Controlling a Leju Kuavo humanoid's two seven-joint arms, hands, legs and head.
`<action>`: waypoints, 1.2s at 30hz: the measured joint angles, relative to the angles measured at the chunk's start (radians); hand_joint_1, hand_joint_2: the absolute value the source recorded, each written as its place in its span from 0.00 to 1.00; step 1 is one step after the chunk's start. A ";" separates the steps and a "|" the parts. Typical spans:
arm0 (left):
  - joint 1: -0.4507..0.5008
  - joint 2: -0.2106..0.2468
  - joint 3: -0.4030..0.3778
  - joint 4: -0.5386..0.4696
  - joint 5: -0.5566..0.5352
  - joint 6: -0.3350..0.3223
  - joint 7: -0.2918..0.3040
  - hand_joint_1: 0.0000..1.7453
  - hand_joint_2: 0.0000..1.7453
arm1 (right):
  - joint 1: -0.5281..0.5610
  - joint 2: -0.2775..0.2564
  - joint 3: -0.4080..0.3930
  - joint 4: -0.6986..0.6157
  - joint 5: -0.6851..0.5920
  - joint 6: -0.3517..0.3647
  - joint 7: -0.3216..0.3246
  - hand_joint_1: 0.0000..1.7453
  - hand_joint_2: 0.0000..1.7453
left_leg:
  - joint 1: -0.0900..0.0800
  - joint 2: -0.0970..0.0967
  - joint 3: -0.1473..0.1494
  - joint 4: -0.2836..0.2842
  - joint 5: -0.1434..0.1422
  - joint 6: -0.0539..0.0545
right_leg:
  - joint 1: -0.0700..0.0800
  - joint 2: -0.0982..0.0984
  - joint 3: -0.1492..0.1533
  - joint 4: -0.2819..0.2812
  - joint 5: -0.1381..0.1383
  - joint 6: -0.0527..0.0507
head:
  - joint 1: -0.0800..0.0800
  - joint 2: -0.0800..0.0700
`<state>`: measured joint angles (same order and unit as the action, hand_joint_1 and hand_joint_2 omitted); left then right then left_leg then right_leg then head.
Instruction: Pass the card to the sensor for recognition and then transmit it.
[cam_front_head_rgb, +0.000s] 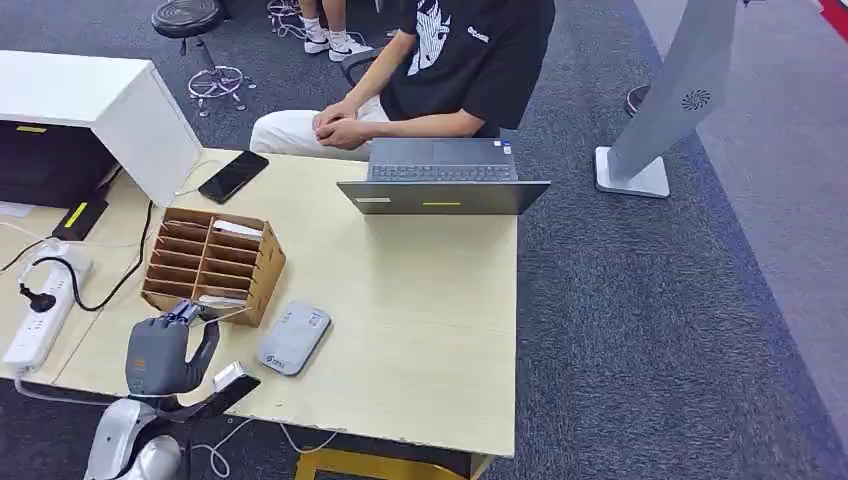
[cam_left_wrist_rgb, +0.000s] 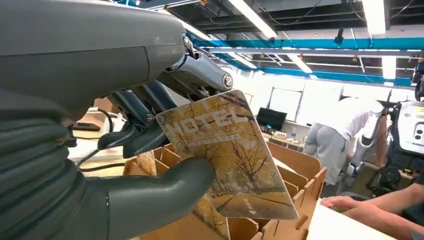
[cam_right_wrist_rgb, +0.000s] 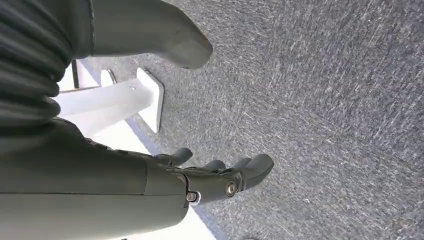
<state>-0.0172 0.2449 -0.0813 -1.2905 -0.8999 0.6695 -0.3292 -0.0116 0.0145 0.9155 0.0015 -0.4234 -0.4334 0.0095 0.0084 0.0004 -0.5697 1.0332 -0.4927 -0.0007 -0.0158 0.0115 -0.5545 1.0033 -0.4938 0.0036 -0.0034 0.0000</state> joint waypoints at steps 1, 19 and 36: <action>-0.004 -0.003 0.000 0.004 0.001 0.000 -0.002 1.00 1.00 | 0.000 0.000 0.001 0.000 0.000 0.000 0.000 0.00 1.00 | 0.000 0.000 0.000 0.000 0.000 0.000 | 0.000 0.000 0.000 0.000 0.000 0.000 | 0.001 0.000; -0.069 -0.047 -0.068 0.021 -0.005 -0.012 -0.028 1.00 1.00 | -0.005 0.000 0.019 0.000 -0.018 0.005 0.017 0.00 1.00 | 0.000 0.000 0.000 0.000 0.001 0.000 | 0.000 0.000 0.000 0.000 0.000 0.000 | 0.000 0.000; -0.074 -0.061 -0.167 0.021 0.006 -0.035 -0.027 1.00 1.00 | -0.007 -0.002 0.039 0.000 -0.035 0.021 0.026 0.00 1.00 | 0.000 0.000 0.000 0.000 0.001 0.000 | 0.000 0.000 0.000 0.000 0.000 0.000 | 0.000 0.000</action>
<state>-0.0912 0.1839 -0.2487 -1.2692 -0.8934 0.6344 -0.3559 -0.0181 0.0126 0.9541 0.0015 -0.4585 -0.4124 0.0351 0.0083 0.0006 -0.5698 1.0335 -0.4922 -0.0004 -0.0158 0.0115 -0.5547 1.0033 -0.4935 0.0037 -0.0031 0.0000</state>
